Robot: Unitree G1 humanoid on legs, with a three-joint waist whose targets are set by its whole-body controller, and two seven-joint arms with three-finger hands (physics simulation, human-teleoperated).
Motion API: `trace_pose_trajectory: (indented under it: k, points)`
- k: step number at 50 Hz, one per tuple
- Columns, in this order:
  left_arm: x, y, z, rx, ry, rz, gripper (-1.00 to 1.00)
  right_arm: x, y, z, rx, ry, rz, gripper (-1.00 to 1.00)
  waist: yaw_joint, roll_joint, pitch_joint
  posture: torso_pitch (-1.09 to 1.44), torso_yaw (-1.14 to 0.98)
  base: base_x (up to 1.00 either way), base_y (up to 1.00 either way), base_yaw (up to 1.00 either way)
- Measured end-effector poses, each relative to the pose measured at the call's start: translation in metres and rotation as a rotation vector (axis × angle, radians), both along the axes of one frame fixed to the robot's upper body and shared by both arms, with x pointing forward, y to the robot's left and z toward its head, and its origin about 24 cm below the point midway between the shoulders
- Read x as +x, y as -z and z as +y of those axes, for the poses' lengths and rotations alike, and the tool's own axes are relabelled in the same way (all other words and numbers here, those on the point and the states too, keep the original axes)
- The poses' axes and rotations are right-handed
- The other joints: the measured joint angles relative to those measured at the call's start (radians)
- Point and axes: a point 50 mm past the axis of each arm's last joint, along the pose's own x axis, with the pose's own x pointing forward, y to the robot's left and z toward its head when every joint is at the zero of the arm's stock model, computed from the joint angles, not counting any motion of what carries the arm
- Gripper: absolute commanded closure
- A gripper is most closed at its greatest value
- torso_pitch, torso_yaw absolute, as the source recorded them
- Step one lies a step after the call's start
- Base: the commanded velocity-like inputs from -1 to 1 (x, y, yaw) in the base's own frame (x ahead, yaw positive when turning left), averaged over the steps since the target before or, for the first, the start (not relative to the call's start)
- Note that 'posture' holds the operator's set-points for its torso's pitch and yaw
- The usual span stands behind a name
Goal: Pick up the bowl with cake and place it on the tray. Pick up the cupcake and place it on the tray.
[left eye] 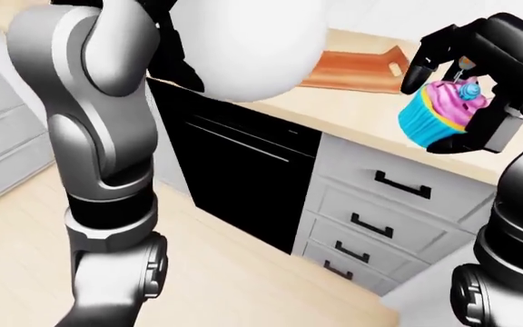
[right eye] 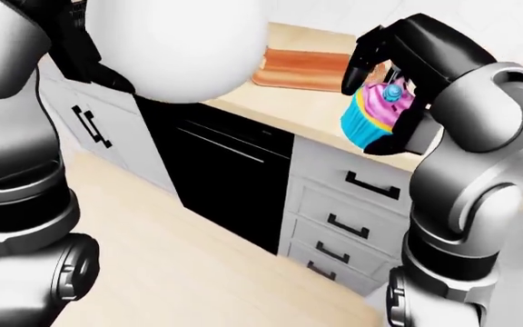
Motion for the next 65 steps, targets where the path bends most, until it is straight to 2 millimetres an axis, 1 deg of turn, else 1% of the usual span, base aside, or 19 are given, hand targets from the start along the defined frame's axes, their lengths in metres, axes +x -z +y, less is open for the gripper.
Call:
trace_pose_trajectory:
  k: [6, 13, 18, 22, 24, 28, 30, 32, 34, 37, 39, 43, 45, 46, 49, 52, 54, 58, 65]
  points:
    - [0.010, 0.006, 0.004, 0.000, -0.025, 0.068, 1.00, 0.002, -0.001, 0.002, -0.001, -0.016, 0.018, 1.00, 0.014, -0.029, 0.001, 0.00, 0.00, 0.00, 0.00, 0.00]
    - [0.001, -0.002, 0.003, -0.008, -0.016, 0.018, 1.00, -0.002, -0.003, 0.000, 0.002, -0.005, -0.006, 1.00, 0.022, -0.036, -0.007, 0.00, 0.00, 0.02, 0.00, 0.00]
    - [0.003, 0.000, 0.004, -0.006, -0.023, 0.032, 1.00, 0.000, -0.002, 0.001, 0.002, -0.013, 0.005, 1.00, 0.039, -0.023, -0.025, 0.00, 0.00, 0.13, 0.00, 0.00]
    - [-0.002, -0.004, 0.002, -0.008, -0.011, -0.007, 1.00, -0.004, -0.005, -0.002, 0.000, 0.000, -0.020, 1.00, 0.032, -0.015, -0.031, 0.00, 0.00, 0.13, 0.00, 0.00]
    - [-0.004, -0.005, -0.002, 0.000, 0.004, -0.015, 1.00, -0.005, -0.005, -0.005, 0.006, 0.017, -0.024, 1.00, 0.023, -0.006, -0.032, 0.00, 0.00, 0.12, 0.00, 0.00]
    - [-0.003, -0.003, -0.009, 0.022, 0.031, -0.008, 1.00, -0.004, -0.003, -0.009, 0.017, 0.038, -0.014, 1.00, 0.014, -0.004, -0.021, 0.00, 0.00, 0.16, 0.00, 0.00]
    - [-0.001, 0.000, -0.008, 0.022, 0.028, 0.011, 1.00, -0.003, -0.002, -0.008, 0.014, 0.032, -0.008, 1.00, 0.014, 0.012, -0.011, 0.00, 0.00, 0.27, 0.00, 0.00]
    - [0.001, 0.001, -0.005, 0.015, 0.015, 0.023, 1.00, -0.004, -0.003, -0.006, 0.008, 0.021, -0.013, 1.00, 0.016, 0.040, -0.007, 0.00, 0.00, 0.27, 0.00, 0.00]
    - [0.003, 0.003, 0.001, 0.003, -0.005, 0.031, 1.00, -0.002, -0.001, -0.002, 0.003, 0.004, -0.006, 1.00, 0.031, 0.018, 0.001, 0.00, 0.00, 0.40, 0.00, 0.00]
    - [0.006, 0.005, 0.008, -0.015, -0.036, 0.050, 1.00, 0.000, 0.002, 0.003, -0.007, -0.020, 0.019, 1.00, 0.044, 0.027, 0.005, 0.00, 0.00, 0.45, 0.00, 0.00]
    - [0.004, 0.002, 0.008, -0.019, -0.038, 0.038, 1.00, -0.001, 0.001, 0.002, -0.006, -0.018, 0.014, 1.00, 0.044, 0.015, -0.001, 0.00, 0.00, 0.46, 0.00, 0.00]
    - [-0.002, -0.004, 0.005, -0.017, -0.022, -0.008, 1.00, -0.004, -0.004, -0.001, -0.003, -0.002, -0.018, 1.00, 0.051, -0.029, -0.009, 0.00, 0.00, 0.45, 0.00, 0.00]
    - [-0.003, -0.006, 0.004, -0.015, -0.016, -0.019, 1.00, -0.005, -0.006, -0.002, -0.004, 0.002, -0.031, 1.00, 0.052, -0.067, -0.020, 0.00, 0.00, 0.31, 0.00, 0.00]
    - [-0.005, -0.007, 0.003, -0.016, -0.010, -0.027, 1.00, -0.007, -0.008, -0.003, -0.006, 0.010, -0.040, 1.00, 0.043, -0.072, -0.031, 0.00, 0.00, 0.02, 0.00, 0.00]
    - [-0.006, -0.005, -0.004, 0.001, 0.015, -0.034, 1.00, -0.008, -0.007, -0.009, 0.009, 0.038, -0.045, 1.00, 0.027, -0.057, -0.002, 0.00, 0.00, 0.00, 0.00, 0.00]
    - [0.002, 0.002, -0.006, 0.018, 0.020, 0.024, 1.00, -0.002, -0.001, -0.010, 0.019, 0.041, 0.002, 1.00, 0.022, -0.038, 0.026, 0.00, 0.00, 0.00, 0.00, 0.00]
    - [0.007, 0.006, -0.004, 0.019, 0.009, 0.060, 1.00, 0.000, 0.000, -0.008, 0.016, 0.029, 0.016, 1.00, 0.020, -0.008, 0.024, 0.00, 0.00, 0.00, 0.00, 0.00]
    - [0.008, 0.007, 0.003, 0.003, -0.018, 0.073, 1.00, 0.001, 0.001, -0.004, 0.012, 0.008, 0.026, 1.00, 0.027, -0.027, 0.011, 0.00, 0.00, 0.00, 0.00, 0.00]
    - [-0.001, -0.002, 0.006, -0.014, -0.024, 0.008, 1.00, -0.005, -0.009, -0.006, 0.011, 0.028, -0.034, 1.00, 0.031, -0.034, -0.011, 0.00, 0.00, 0.00, 0.00, 0.00]
